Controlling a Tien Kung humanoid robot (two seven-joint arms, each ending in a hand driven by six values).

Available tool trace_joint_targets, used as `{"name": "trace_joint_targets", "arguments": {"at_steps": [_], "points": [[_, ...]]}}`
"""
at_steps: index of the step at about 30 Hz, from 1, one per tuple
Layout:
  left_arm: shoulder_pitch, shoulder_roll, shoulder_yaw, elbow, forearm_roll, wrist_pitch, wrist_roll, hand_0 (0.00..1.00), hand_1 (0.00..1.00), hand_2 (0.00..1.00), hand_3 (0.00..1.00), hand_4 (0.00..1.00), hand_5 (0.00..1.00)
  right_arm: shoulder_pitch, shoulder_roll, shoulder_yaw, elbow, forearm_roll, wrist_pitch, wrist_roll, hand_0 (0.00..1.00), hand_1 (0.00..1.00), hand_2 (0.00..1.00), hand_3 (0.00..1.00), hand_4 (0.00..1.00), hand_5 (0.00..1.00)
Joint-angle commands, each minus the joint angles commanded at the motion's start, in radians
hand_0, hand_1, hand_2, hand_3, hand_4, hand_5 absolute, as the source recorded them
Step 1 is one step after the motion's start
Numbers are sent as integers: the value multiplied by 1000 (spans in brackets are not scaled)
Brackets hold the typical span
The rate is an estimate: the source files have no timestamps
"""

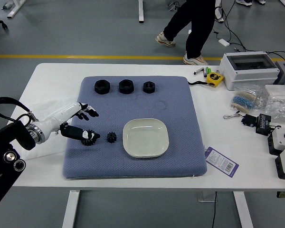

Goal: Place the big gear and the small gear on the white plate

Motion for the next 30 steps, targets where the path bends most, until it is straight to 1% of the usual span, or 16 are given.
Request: {"name": "trace_joint_targets", "arguments": {"at_steps": [1,5,7,8,13,18,24,30], "points": [[-3,1,5,3,9,2,-1,669,700,761,763,998,267,0,0,0,0,0,0,0,649,647,732,581,839,679],[-25,4,33,34,35,12,-2,669,700,761,763,998,267,1,0,1,0,-2,-1,-1,649,647,732,581,839,679],[-35,2,40,53,41,16,-1,669,700,761,763,998,267,3,0,1,0,-2,-1,-1,649,647,732,581,839,679],[-39,0,42,63,41,18,-2,678,709,778,770,998,250,3,0,1,0,-2,-1,-1,649,647,732,582,840,678],[-47,-8,50,99,49,30,-8,678,709,778,770,998,250,5,0,0,1,1,-2,-1,649,647,732,582,840,678],[-64,-14,77,140,61,43,-10,680,704,775,768,998,243,7,-1,2,1,-3,-2,-2,649,647,732,581,840,679],[-73,-12,95,151,63,41,-4,679,696,769,769,998,235,8,-1,2,1,-3,-2,-2,649,647,732,581,840,678],[-79,-17,108,165,66,35,0,669,683,756,766,998,237,9,-1,1,1,-2,-3,-2,649,647,732,581,840,678]]}}
